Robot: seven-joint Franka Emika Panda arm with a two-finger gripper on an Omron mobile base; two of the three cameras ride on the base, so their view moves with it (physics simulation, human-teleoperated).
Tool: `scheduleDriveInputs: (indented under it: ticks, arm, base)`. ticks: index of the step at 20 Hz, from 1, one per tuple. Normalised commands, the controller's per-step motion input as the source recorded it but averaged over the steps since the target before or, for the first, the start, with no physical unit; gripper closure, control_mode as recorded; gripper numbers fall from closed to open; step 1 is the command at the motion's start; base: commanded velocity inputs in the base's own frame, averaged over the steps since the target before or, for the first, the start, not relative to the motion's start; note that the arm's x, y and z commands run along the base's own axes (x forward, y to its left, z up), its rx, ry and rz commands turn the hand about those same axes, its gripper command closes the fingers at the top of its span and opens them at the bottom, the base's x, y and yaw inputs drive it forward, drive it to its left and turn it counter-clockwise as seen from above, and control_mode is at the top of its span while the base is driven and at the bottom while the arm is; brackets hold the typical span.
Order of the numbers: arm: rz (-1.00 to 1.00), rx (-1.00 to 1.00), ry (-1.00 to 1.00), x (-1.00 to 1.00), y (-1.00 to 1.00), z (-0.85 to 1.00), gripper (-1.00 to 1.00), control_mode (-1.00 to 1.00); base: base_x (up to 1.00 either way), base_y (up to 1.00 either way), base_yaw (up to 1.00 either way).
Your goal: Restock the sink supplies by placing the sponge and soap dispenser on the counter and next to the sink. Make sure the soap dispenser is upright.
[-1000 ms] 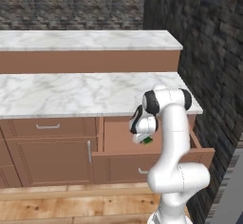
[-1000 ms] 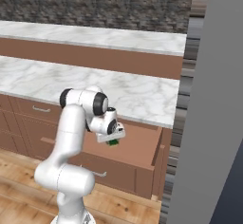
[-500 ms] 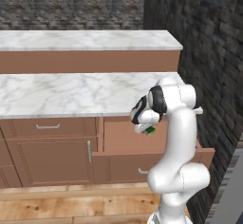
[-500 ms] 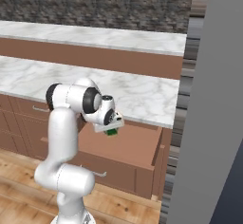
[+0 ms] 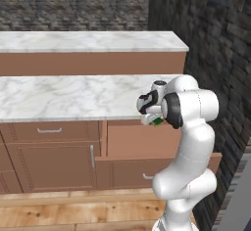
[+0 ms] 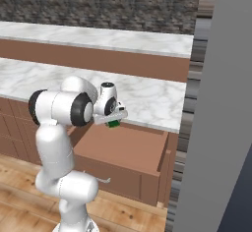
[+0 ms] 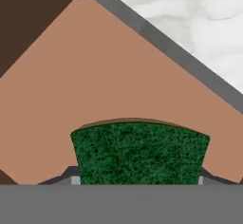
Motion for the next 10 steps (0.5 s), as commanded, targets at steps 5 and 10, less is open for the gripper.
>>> scheduleDriveInputs:
  ticks: [5,10]
  arm:
    - [0.00,0.02,0.00,-0.27,0.00,1.00,1.00,-1.00]
    - [0.00,0.02,0.00,-0.43,0.02,0.93,1.00,-1.00]
  base:
    - [0.00,0.00,0.00]
    - [0.00,0.00,0.00]
